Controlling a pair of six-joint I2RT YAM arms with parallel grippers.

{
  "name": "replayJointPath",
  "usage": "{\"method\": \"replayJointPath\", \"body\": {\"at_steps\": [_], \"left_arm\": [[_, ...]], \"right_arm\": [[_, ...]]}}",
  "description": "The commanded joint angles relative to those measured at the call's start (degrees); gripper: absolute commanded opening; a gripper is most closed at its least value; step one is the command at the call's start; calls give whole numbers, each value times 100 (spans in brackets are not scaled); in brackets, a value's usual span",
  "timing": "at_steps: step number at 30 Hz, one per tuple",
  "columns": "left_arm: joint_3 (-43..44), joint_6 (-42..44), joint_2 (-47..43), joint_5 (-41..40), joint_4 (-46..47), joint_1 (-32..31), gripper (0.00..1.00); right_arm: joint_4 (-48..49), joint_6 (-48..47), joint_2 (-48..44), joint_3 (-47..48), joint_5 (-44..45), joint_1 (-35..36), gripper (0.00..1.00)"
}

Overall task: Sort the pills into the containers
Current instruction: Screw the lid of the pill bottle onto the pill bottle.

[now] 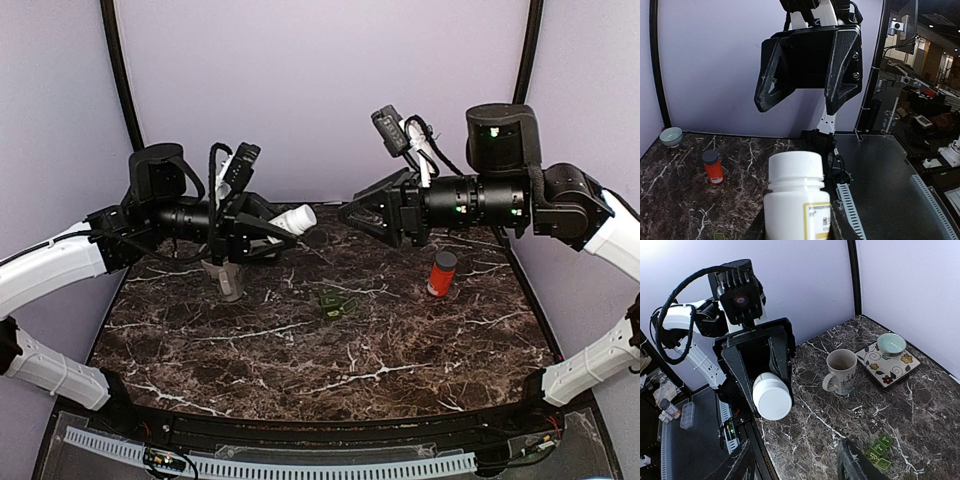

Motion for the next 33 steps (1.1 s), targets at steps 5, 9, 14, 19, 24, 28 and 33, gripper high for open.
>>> {"method": "replayJointPath", "body": {"at_steps": [5,9,14,19,24,28,33], "left_arm": [[259,-559,197,1249,81,101,0],[305,-570,280,1345,40,99,0],[318,-554,299,1350,-5,105,0],[328,-550,317,1349,-15,113,0],[354,-594,380,1428,11,113,0],[381,-596,414,1458,-14,113,0],[381,-598,438,1462,-39,112,0]], "right_arm": [[56,-178,263,168,-470,61,56],[37,-215,444,272,-560,125,56],[-2,-253,626,460,-618,198,56],[-7,-253,666,511,-615,285,56],[-42,-268,709,533,-606,312,55],[-59,-301,753,565,-605,322,53],[-77,-348,816,609,-623,328,50]]}}
